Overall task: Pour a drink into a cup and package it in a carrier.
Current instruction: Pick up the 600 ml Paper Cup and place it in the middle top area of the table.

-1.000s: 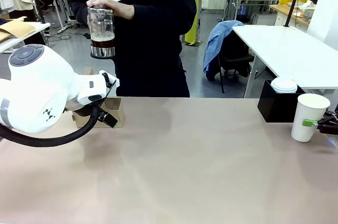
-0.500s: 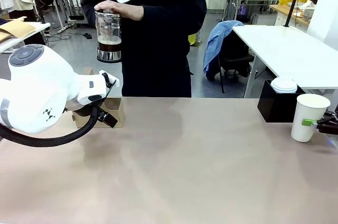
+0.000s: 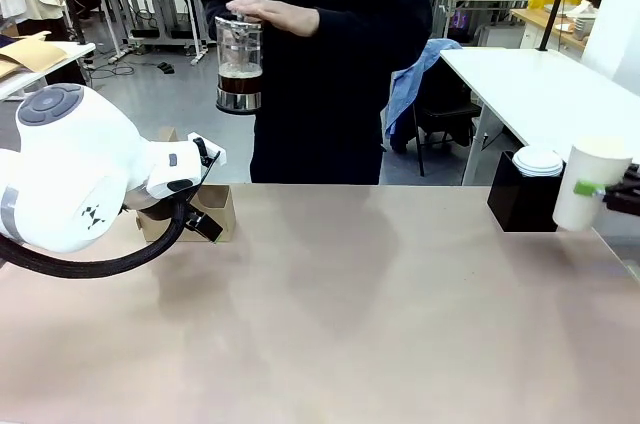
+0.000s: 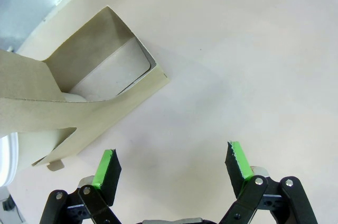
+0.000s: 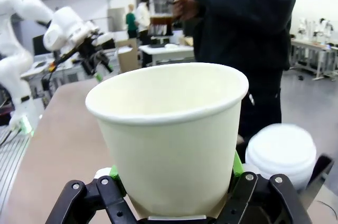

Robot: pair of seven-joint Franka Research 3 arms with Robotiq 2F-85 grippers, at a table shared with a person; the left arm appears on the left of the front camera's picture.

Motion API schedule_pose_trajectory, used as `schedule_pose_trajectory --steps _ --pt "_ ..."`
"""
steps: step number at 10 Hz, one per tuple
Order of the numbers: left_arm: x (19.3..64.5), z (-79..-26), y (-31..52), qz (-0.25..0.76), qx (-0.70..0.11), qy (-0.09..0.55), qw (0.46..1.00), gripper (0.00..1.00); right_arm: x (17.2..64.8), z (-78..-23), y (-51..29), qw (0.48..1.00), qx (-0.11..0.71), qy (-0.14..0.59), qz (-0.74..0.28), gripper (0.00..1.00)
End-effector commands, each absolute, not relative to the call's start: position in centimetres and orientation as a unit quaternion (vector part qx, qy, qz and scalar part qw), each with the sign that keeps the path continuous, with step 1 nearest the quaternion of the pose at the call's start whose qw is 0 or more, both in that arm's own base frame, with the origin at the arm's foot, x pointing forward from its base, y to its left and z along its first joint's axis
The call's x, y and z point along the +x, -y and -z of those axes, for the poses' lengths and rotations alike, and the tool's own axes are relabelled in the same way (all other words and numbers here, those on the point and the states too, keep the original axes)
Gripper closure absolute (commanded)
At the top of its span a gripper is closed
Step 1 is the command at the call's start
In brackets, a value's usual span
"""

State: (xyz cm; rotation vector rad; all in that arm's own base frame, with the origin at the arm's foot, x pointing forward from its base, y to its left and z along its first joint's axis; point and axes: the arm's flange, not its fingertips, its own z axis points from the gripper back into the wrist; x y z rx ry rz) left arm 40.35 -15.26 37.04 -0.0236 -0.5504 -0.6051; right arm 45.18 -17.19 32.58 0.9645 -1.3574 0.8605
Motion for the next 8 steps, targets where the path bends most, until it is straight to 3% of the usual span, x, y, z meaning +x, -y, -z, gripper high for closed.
schedule_pose_trajectory --steps 1,3,8 --pt "40.3 -37.0 15.2 0.294 -0.012 0.267 0.918 0.0 45.5 -36.7 11.7 0.607 0.391 0.613 -0.322 0.19" --pt "40.3 -37.0 15.2 0.294 -0.012 0.267 0.918 0.0 48.9 -38.0 4.9 0.598 0.391 0.636 -0.293 0.19" --pt "40.3 -37.0 15.2 0.294 -0.012 0.267 0.918 0.0 52.7 -33.8 -9.6 0.581 0.375 0.641 -0.334 0.19"
